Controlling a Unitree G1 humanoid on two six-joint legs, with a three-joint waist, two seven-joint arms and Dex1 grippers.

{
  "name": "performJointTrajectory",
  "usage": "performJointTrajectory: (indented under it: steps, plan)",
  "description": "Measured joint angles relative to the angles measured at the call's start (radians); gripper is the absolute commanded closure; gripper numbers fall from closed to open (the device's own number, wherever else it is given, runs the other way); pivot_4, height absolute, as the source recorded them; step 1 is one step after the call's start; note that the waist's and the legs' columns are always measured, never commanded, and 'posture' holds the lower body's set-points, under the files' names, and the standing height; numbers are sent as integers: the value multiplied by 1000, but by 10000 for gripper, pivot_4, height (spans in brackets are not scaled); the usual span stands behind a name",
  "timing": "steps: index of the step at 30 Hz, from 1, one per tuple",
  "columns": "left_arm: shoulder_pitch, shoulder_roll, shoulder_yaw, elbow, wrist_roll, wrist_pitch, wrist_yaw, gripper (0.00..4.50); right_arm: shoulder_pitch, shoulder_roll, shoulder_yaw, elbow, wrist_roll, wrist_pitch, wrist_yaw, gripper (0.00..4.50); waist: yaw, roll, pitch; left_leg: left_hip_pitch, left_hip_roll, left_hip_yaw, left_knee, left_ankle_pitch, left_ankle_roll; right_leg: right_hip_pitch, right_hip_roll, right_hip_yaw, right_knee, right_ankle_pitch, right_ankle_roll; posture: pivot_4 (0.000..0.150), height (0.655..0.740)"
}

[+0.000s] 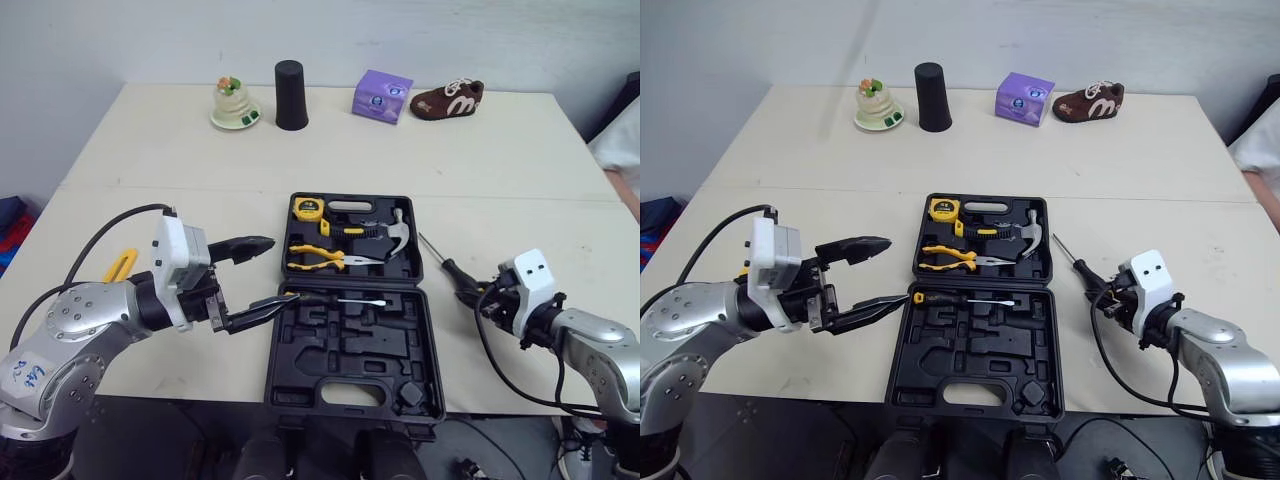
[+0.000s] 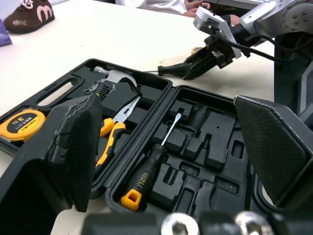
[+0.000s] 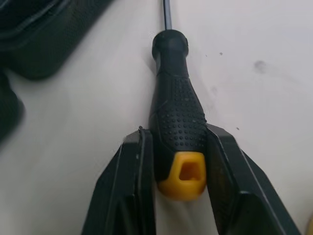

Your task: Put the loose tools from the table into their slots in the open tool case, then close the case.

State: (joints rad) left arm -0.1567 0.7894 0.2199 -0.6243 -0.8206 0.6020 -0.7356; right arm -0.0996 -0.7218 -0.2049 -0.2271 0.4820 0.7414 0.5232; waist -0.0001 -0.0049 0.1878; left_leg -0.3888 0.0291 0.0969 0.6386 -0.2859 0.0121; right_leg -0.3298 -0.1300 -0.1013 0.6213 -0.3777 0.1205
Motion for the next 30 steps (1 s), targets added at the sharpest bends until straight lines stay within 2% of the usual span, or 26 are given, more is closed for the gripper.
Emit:
performJointTrajectory:
  steps: [4,9,12,16,21,24,30]
  plan:
    - [4,6,0,-1,-39,22,-22,0,-1,69,-7,-2,-37,-49,-58,35593,-1,0,0,0,0,0,0,0,0,0,0,0,0,0,0,1500,7400]
    - [5,19,13,-1,-67,46,-24,0,-40,67,-7,8,-90,-187,-34,35593,-3,1,0,0,-1,1,0,0,0,-1,0,0,0,0,0,1500,7400]
    - [13,37,22,1,-40,28,-36,0,-112,7,-11,19,-97,-294,68,35593,-2,1,1,0,0,2,0,0,0,-2,1,0,0,0,0,1500,7400]
    - [73,104,47,2,9,-4,-110,0,-197,-93,11,6,-6,-271,292,35593,-2,1,1,-1,1,2,-1,1,0,-5,1,1,1,0,0,1500,7400]
    - [165,168,74,2,64,-59,-223,0,-245,-245,175,-32,21,-198,550,35593,-2,1,1,-5,0,3,0,0,2,-7,-1,1,1,0,0,1500,7400]
    - [207,168,81,4,118,-121,-266,0,-291,-249,220,-80,89,-106,617,35593,-2,1,1,-6,0,2,3,0,2,-8,-3,1,1,0,0,1500,7400]
    - [237,148,81,8,157,-151,-268,0,-291,-257,326,-119,39,-123,675,35593,-2,1,1,-10,1,0,8,-1,2,-10,-3,0,3,0,0,1500,7400]
